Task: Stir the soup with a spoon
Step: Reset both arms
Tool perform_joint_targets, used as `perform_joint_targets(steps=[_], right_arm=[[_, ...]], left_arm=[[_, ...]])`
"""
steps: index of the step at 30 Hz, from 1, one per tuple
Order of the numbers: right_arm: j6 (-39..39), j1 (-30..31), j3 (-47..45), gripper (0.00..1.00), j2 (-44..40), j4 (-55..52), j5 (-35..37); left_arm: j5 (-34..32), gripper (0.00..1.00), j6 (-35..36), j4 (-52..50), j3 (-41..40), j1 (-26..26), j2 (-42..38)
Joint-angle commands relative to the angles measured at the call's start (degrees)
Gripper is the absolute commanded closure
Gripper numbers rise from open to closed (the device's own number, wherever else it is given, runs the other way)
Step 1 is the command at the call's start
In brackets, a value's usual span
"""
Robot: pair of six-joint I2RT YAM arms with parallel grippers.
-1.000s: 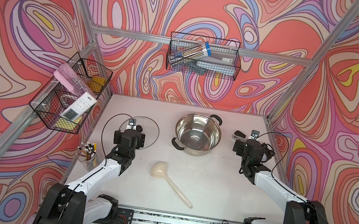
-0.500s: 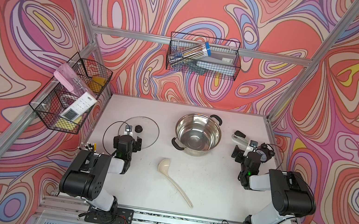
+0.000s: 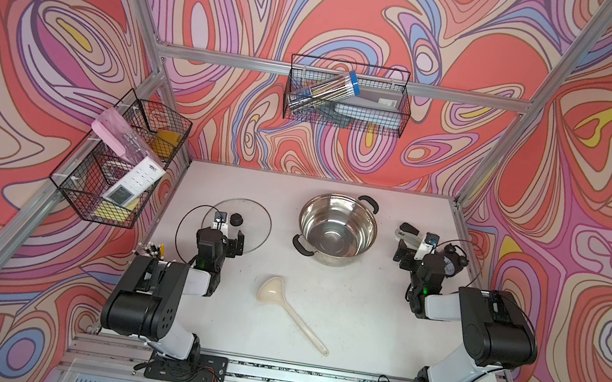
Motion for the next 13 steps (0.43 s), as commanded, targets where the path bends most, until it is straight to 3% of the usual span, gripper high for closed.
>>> perform_joint_targets(steps=[1,13], right_arm=[[0.4,-0.04,0.02,0.02,0.63,0.12,0.6],[0.38,-0.05,-0.03,0.02,0.63,0.11,0.53]], left_arm=[[2.14,0.01,1.14,0.99,0.88,0.33,0.15],[4.42,0.01,0.39,0.0,1.34,1.47,0.1]])
